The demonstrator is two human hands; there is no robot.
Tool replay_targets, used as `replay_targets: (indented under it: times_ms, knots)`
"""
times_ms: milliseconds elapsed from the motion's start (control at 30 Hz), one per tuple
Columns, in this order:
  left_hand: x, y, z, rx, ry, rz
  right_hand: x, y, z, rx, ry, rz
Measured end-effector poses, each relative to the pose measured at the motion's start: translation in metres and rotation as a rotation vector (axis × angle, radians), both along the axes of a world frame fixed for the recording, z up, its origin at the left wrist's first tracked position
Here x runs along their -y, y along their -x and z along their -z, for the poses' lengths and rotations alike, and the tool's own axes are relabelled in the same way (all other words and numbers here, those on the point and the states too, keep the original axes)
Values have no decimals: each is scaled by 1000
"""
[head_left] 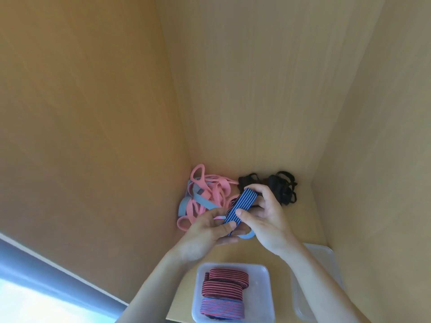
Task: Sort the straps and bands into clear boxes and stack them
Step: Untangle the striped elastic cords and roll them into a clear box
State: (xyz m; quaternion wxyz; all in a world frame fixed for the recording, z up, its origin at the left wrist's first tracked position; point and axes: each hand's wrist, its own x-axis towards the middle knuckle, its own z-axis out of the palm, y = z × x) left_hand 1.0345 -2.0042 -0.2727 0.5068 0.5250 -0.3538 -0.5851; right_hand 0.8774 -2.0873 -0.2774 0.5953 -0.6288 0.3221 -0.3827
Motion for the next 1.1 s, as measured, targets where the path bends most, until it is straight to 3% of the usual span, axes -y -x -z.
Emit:
replay_targets:
  times_ms: [200,400,567,667,800,1100]
  knots:
    - [-17,29,20,259,-89,-269,-12,10,35,-65,12,76]
    - [-55,42,47,470,-103,-235,-57,24,67,-163,-65,199]
    - [-68,39,62,743,-76,-44,-89,46,73,-278,-170,302]
    - [-64,37,62,811,-36,83,-104,62,70,-454,-132,338]
    - [-54,27,63,859,4,283,-132,76,65,-535,-77,348]
    - [-20,24,54,1148,274,662,-192,58,64,-1039,423,393]
